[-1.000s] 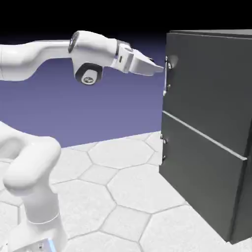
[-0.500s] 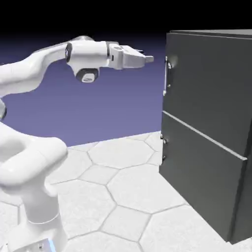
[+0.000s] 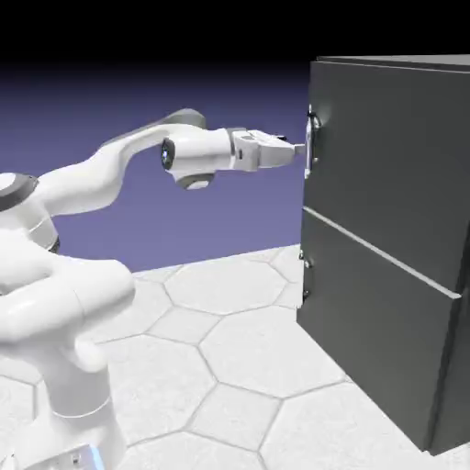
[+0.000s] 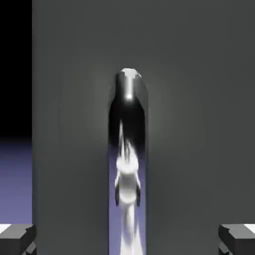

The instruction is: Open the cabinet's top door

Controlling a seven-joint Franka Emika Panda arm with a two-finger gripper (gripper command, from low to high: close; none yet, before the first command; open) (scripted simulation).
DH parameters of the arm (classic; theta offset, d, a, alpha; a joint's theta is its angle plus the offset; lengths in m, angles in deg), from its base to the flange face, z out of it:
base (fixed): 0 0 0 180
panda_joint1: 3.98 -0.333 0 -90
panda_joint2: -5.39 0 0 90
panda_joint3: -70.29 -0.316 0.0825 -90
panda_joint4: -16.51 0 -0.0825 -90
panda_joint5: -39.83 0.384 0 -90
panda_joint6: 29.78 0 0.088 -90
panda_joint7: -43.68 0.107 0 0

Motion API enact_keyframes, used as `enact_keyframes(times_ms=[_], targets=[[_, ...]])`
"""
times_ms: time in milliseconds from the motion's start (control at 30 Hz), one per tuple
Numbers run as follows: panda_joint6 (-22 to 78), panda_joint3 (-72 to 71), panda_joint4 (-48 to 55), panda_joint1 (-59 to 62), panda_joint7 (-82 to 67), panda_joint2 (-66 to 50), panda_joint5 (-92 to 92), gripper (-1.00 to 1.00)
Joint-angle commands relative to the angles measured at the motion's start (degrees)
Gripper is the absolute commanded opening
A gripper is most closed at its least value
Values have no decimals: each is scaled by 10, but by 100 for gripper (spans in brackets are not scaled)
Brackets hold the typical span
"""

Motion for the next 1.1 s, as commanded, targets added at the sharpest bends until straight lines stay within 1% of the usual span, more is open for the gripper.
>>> enact_keyframes(times_ms=[0, 67, 100, 133, 367, 567, 800, 1067], targets=[[3, -4, 17, 20, -1, -1, 7, 0], [8, -9, 41, 49, -2, -2, 16, 0], [8, -9, 41, 49, -2, -2, 16, -100], [8, -9, 41, 49, -2, -2, 16, -100], [127, 49, -104, -61, -84, 24, 61, -100], [234, 118, -229, -156, -141, 38, 51, -100], [372, 251, -362, -246, -195, 60, -32, -100], [498, 417, -435, -266, -234, 73, -168, -100]])
